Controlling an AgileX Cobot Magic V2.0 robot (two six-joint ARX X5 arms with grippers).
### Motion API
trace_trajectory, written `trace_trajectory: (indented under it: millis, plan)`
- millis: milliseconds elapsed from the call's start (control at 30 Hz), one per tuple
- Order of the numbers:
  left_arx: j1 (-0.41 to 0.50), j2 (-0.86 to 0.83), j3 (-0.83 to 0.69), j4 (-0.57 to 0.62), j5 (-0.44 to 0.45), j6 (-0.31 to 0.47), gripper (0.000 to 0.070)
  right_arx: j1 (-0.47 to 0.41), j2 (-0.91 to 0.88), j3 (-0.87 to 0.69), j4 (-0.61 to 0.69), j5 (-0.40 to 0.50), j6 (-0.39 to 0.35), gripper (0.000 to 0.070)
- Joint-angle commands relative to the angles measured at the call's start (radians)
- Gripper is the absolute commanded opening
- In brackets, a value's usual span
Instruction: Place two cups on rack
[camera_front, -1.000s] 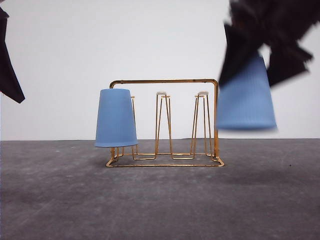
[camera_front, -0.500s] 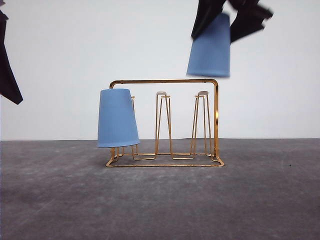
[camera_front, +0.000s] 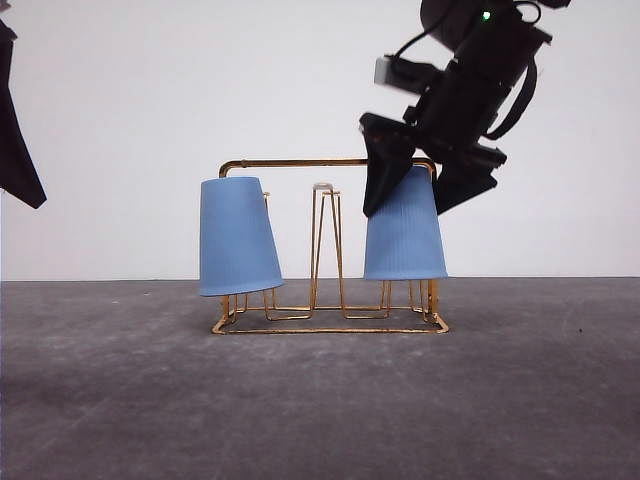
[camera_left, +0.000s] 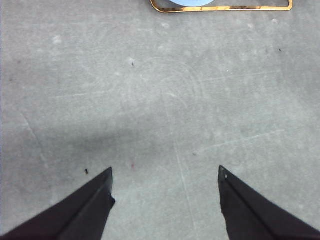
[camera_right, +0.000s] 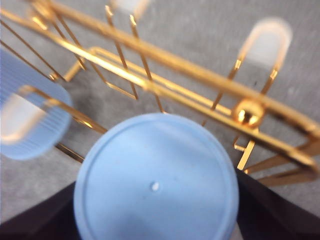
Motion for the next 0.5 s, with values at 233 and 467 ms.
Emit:
trace_trajectory:
  millis: [233,467]
  plan:
    - [-0.005,0.005,0.004,0.021,-0.005,0.0,0.0383,0.001,-0.027,0.051,-0.108,0.0,0.015,0.0606]
    - [-0.005,0.005,0.004,0.021,-0.005,0.0,0.0383,-0.004,-0.14,0.122,-0.471,-0.002,0.014,0.0602]
